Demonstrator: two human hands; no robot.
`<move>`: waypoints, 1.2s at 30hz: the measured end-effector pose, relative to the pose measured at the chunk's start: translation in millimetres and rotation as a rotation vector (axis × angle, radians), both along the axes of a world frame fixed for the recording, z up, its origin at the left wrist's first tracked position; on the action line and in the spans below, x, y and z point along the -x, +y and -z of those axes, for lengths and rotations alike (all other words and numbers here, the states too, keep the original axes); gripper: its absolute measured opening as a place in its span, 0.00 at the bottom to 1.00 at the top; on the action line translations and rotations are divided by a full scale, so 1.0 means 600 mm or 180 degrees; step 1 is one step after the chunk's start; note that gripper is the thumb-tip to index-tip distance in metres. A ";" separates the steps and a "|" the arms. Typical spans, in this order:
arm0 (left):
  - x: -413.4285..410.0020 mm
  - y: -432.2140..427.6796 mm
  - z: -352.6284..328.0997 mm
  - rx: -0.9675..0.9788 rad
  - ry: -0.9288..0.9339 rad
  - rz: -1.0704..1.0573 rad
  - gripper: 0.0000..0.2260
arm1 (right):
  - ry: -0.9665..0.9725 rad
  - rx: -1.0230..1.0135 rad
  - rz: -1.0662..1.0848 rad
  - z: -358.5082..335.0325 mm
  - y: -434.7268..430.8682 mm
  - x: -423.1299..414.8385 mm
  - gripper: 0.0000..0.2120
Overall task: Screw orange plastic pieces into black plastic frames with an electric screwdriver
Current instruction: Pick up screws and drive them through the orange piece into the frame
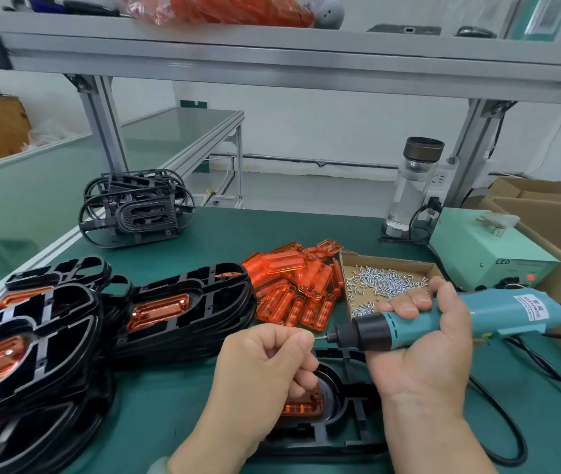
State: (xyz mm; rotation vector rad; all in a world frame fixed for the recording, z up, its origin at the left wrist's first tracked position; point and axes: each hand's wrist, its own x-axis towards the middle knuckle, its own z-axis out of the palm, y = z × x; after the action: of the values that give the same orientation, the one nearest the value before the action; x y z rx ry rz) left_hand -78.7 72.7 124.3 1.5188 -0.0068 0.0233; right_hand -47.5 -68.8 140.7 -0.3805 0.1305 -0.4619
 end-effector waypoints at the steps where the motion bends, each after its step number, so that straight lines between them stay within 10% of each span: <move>1: 0.000 0.001 0.000 -0.0018 -0.0019 -0.0022 0.09 | 0.0014 0.0012 0.0006 0.001 0.002 0.000 0.08; 36: 0.001 0.018 0.002 -0.0497 -0.0486 -0.0004 0.08 | 0.0292 -0.0034 0.0017 0.003 -0.009 -0.002 0.07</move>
State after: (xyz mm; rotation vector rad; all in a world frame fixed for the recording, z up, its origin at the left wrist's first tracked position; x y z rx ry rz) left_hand -79.1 83.4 122.9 1.6699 -0.1322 0.1426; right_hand -46.3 -74.3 138.7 -0.3911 0.2230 -0.4491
